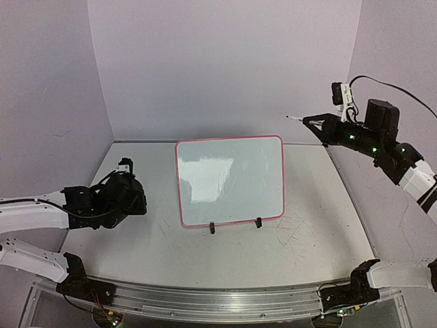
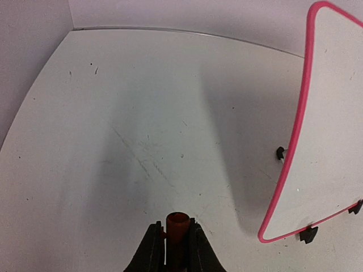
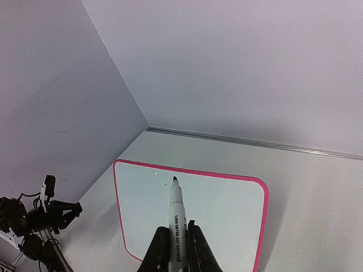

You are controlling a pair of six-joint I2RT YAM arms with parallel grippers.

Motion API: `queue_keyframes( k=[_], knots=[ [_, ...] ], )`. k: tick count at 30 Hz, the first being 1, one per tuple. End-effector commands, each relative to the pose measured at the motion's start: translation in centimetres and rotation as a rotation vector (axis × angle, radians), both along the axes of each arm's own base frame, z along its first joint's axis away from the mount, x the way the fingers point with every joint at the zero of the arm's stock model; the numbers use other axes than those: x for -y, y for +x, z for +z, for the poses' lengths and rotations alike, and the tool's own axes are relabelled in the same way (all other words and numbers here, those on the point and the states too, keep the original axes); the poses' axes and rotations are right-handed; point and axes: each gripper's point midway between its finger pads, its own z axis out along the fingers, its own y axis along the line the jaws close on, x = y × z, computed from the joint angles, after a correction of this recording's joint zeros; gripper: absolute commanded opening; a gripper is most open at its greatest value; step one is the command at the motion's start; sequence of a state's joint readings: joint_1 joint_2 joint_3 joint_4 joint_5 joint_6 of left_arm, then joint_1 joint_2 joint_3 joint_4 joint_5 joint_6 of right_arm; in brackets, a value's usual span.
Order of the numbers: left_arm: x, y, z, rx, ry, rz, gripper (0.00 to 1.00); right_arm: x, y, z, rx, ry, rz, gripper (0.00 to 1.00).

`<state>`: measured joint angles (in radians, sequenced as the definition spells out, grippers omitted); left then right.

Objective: Write a sentence on the whiteboard
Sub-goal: Put down the pen cap at the corner of the board.

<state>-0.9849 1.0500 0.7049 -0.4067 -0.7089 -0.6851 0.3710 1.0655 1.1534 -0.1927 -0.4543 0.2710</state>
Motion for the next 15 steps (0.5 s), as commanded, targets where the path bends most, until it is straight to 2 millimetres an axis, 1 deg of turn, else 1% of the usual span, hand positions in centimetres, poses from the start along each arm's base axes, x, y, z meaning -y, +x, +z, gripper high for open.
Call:
queue_keyframes(
  k=[1, 3, 6, 9, 12, 15],
  knots=[
    [-0.4, 0.2, -4.2, -0.125, -0.025, 0.113, 0.00, 2.4, 0.5, 4.3, 0.163, 0.024, -0.144, 0.00],
    [-0.4, 0.7, -6.6, -0.196, 0.033, 0.122, 0.00, 3.0, 0.6, 4.5, 0.184, 0.010, -0.178, 0.00],
    [-0.8, 0.9, -9.6, -0.262, 0.098, 0.159, 0.00, 3.1, 0.5, 4.9, 0.210, -0.005, -0.177, 0.00],
    [-1.4, 1.2, -11.2, -0.270, 0.147, 0.208, 0.00, 2.7, 0.4, 4.9, 0.215, -0.009, -0.158, 0.00],
    [-1.6, 1.5, -12.4, -0.279, 0.197, 0.226, 0.00, 2.7, 0.4, 4.7, 0.212, -0.012, -0.152, 0.00],
    [-1.7, 1.3, -13.4, -0.298, 0.199, 0.246, 0.00, 2.8, 0.2, 4.6, 0.220, -0.016, -0.156, 0.00]
  ],
)
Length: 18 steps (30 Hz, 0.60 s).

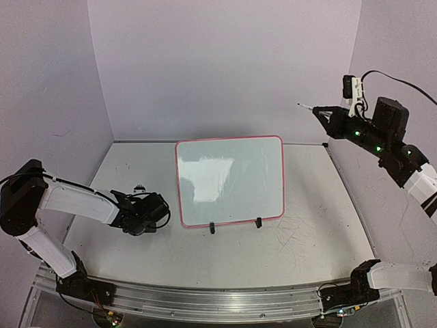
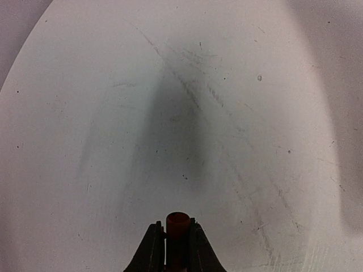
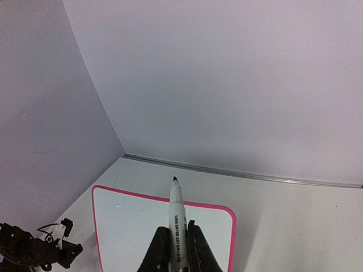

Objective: Write a sentence on the whiteboard
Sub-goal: Put down the pen cap at the corner of the board.

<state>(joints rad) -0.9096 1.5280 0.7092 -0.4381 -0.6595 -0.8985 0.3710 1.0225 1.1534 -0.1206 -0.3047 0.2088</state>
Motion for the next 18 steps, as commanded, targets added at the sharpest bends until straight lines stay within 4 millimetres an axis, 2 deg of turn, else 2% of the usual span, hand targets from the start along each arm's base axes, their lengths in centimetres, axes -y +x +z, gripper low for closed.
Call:
queue_keyframes(
  k=[1, 6, 11, 18],
  knots=[
    [0.1, 0.8, 0.0, 0.030, -0.016, 0.066, 0.00, 0.6, -0.5, 1.5, 0.073, 0.003, -0.019, 0.00],
    [-0.3, 0.2, -1.1, 0.014, -0.017, 0.067, 0.06, 0.9, -0.8, 1.0, 0.070, 0.003, -0.033, 0.00],
    [-0.5, 0.0, -1.4, 0.006, -0.013, 0.067, 0.19, 0.4, -0.7, 0.3, 0.043, 0.002, -0.006, 0.00],
    [-0.7, 0.0, -0.7, 0.022, -0.018, 0.057, 0.48, 0.6, -0.7, 0.2, 0.037, 0.001, -0.016, 0.00]
  ],
)
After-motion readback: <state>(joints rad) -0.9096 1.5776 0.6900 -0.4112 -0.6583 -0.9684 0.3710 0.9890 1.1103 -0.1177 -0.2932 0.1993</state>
